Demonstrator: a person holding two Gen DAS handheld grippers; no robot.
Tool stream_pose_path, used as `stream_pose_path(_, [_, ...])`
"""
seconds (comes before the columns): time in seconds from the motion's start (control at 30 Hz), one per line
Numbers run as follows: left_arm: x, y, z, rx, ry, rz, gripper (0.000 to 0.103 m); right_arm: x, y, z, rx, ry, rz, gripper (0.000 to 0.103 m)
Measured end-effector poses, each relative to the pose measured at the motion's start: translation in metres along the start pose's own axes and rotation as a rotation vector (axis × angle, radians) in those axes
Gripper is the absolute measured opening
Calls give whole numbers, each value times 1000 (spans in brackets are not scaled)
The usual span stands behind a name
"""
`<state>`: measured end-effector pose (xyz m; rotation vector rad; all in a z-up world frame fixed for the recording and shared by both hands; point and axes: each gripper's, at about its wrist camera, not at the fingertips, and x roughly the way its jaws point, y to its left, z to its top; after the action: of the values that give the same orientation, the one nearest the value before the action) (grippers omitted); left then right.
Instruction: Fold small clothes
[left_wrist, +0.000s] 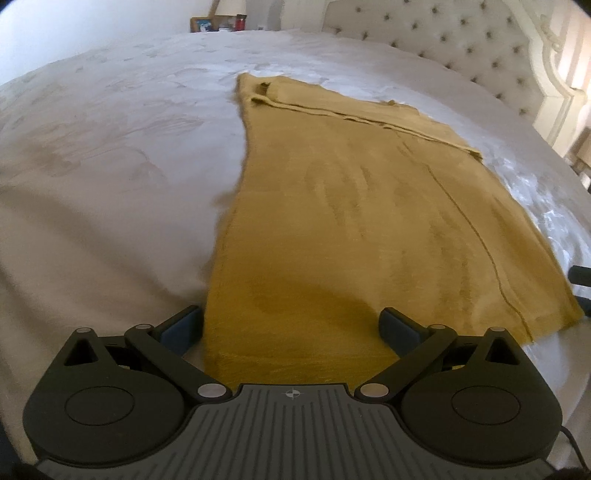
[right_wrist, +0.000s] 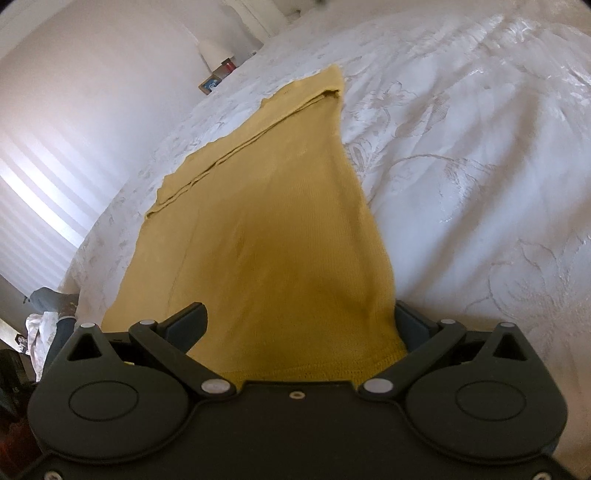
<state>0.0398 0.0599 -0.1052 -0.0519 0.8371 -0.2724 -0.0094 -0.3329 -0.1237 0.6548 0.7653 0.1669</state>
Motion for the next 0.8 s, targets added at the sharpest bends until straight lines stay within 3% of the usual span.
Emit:
stream_pose_path(0.27, [0, -1, 0, 6, -3, -9, 101, -3, 1, 1, -2, 17, 12, 103])
stream_pose_path(0.3, [0, -1, 0, 7, -3, -5, 101, -3, 1, 1, -6, 22, 18, 99])
stream_pose_path(0.37, [-1, -2, -1, 8, -13, 8, 89, -3, 4, 0, -15, 26, 12, 82])
stream_pose_path(0.43, [-3, -1, -1, 6, -21, 23, 81, -3, 3, -1, -6, 36, 18, 49])
stream_pose_path(0.5, [-5, 0, -1, 3, -30, 37, 70, 0, 0, -1, 20, 56, 34, 32])
stream_pose_path(0.57, [-8, 2, -1, 1, -39, 49, 47, 1, 0, -2, 18, 56, 34, 29])
stream_pose_path(0.67, [-12, 5, 0, -17, -54, 46, 23, -1, 5, -2, -8, 46, 47, 24])
stream_pose_path(0.8, [-19, 6, 3, -33, -82, 34, 16, -10, 9, -2, -31, -7, 66, 23])
